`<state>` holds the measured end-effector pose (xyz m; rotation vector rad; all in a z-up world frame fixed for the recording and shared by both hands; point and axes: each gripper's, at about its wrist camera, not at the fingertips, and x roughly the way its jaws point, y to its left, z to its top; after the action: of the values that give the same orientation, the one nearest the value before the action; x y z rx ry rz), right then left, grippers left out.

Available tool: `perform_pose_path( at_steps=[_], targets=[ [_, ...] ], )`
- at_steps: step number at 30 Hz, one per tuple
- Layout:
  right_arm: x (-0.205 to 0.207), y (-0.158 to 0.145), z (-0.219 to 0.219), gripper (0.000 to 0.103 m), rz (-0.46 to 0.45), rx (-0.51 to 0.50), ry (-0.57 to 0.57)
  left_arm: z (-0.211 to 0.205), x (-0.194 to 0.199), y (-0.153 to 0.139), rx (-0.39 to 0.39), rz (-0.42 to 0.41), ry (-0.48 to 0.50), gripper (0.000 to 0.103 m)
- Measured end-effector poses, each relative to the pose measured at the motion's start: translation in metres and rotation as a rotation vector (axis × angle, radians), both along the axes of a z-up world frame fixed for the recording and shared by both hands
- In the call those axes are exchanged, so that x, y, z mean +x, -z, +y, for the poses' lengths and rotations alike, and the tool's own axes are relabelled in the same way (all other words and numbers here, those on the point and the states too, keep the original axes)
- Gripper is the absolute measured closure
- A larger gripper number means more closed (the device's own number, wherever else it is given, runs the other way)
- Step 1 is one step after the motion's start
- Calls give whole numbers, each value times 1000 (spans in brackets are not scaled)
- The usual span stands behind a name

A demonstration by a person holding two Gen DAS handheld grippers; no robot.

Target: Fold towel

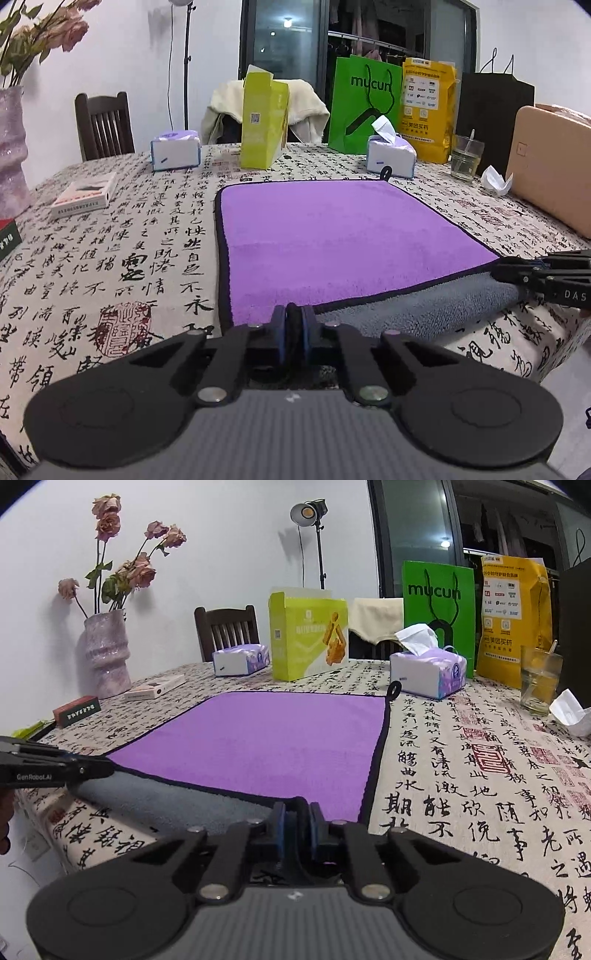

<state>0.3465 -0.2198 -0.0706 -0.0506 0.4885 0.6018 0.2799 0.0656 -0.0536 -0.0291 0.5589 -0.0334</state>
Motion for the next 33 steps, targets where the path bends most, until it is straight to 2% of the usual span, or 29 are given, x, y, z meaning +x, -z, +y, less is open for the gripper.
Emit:
perform_pose_path(
  at_steps=[10, 12, 15, 23, 33],
  targets=[
    [1, 2, -3, 91, -14, -3, -30, -5, 1, -2, 30, 6, -1, 96],
    [2, 1, -4, 98, 1, 12, -27, -6, 2, -4, 28, 11, -3, 97],
    [5, -1, -4, 99, 31, 36, -19, -8, 1, -5, 44, 7, -7, 97],
    [2, -10, -2, 99, -18, 23, 0, -10, -1, -20, 61, -46, -7, 98],
    [14, -24, 2, 99, -80, 5, 4, -7, 18, -32, 70, -95, -5, 98]
  ],
)
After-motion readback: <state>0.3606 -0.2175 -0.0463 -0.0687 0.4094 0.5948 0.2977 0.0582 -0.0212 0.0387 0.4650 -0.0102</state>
